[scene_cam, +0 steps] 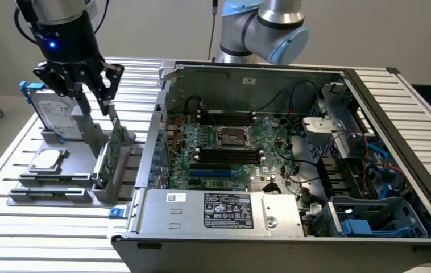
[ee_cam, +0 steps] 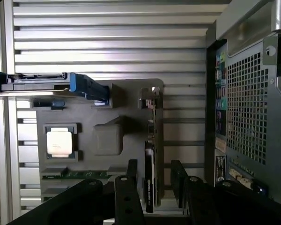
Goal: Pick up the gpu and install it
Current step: 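Pick up the gpu and move the gpu toward the slot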
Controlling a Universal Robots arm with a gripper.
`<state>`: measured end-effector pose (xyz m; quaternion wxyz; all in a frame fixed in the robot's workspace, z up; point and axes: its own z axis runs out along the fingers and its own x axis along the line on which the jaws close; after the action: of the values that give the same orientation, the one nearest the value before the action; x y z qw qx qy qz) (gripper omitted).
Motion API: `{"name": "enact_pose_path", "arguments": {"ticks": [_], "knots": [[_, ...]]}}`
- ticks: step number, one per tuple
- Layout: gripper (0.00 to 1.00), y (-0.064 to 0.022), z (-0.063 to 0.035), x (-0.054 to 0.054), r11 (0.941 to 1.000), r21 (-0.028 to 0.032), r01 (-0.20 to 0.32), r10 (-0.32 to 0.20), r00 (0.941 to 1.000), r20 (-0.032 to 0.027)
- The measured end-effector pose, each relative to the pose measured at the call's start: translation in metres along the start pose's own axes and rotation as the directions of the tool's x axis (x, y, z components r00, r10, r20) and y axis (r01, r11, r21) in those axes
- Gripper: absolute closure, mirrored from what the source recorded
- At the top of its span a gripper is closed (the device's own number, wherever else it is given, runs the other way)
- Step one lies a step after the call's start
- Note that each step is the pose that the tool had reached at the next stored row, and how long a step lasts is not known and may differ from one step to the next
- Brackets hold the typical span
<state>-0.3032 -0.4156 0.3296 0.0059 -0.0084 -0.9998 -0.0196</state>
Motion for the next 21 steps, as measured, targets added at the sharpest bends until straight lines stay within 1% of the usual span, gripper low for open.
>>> {"name": "enact_pose_path", "arguments": {"ticks": [8,15,21], "knots": [[0.58,-0.0076,0.0143,0.000,1.0000,0.0000,0.007,-0.007,1.0000,-0.0001],[0.58,-0.0149,0.0267,0.000,0.9997,0.0003,0.025,-0.025,0.9997,-0.0057],[0.58,-0.0176,0.0376,0.003,0.9994,0.0004,0.034,-0.034,0.9994,-0.0063]]}}
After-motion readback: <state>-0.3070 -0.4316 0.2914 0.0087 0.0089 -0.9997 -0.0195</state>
